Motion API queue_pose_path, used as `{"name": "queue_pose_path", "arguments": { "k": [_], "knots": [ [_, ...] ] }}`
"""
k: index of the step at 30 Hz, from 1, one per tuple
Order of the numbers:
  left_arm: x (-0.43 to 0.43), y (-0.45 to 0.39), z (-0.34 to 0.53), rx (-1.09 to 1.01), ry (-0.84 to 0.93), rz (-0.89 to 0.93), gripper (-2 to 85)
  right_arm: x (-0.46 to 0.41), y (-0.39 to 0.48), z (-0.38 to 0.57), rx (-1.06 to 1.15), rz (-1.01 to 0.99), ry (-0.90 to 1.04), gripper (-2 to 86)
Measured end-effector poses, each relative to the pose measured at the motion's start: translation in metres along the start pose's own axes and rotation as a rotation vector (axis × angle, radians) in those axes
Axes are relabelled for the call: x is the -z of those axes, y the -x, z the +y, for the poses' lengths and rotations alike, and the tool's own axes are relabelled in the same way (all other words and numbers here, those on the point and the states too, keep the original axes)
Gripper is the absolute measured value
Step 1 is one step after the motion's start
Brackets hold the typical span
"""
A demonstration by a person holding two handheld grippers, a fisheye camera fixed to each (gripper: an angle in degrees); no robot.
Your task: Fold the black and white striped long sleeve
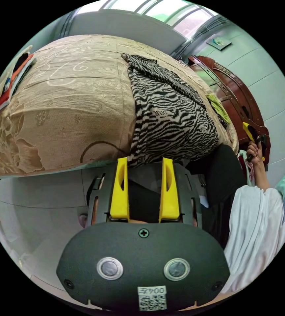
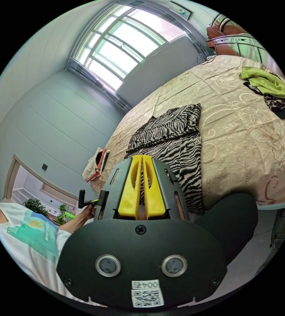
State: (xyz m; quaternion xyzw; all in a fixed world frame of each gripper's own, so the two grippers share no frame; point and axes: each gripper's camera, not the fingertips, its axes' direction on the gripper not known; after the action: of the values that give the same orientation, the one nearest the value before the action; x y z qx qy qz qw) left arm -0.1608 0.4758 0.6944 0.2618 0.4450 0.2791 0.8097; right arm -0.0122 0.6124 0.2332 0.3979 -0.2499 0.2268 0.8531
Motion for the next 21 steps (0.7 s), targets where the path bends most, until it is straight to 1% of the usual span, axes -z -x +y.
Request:
{"name": "queue_pose_path", "arguments": {
  "k": [2,5,7,9,12,16,17,18,19,20,21],
  "knots": [
    [-0.015,-0.001,-0.003,-0.067,0.043,-0.034,15.4,0.003,0.003,0.006,-0.009,0.009,-0.008,-0.7],
    [-0.029,0.005,-0.011,-0.112,0.093,-0.086,16.4,0.006,0.010,0.015,-0.027,0.024,-0.025,-0.7],
    [-0.029,0.008,-0.017,-0.132,0.080,-0.112,16.7,0.005,0.016,0.021,-0.035,0.054,-0.024,-0.7],
    [-0.031,0.012,-0.026,-0.158,0.080,-0.109,16.8,0.002,0.019,0.023,-0.043,0.081,-0.016,-0.7],
    [-0.046,0.015,-0.045,-0.199,0.134,-0.090,16.5,-0.005,0.018,0.023,-0.068,0.125,0.006,-0.5],
    [-0.065,0.012,-0.064,-0.212,0.186,-0.078,13.8,-0.016,0.012,0.020,-0.102,0.170,0.049,0.9],
    [-0.066,0.012,-0.066,-0.201,0.200,-0.058,9.3,-0.018,0.010,0.020,-0.100,0.176,0.057,2.6],
    [-0.067,0.012,-0.067,-0.202,0.215,-0.020,7.1,-0.024,0.007,0.019,-0.091,0.188,0.084,5.9],
    [-0.069,0.011,-0.068,-0.202,0.254,0.081,5.6,-0.032,0.002,0.017,-0.092,0.202,0.130,8.3],
    [-0.067,0.010,-0.069,-0.196,0.272,0.145,4.5,-0.036,-0.001,0.016,-0.096,0.205,0.154,9.5],
    [-0.064,0.008,-0.070,-0.196,0.269,0.161,4.3,-0.046,-0.009,0.015,-0.107,0.196,0.208,11.4]
  ]
}}
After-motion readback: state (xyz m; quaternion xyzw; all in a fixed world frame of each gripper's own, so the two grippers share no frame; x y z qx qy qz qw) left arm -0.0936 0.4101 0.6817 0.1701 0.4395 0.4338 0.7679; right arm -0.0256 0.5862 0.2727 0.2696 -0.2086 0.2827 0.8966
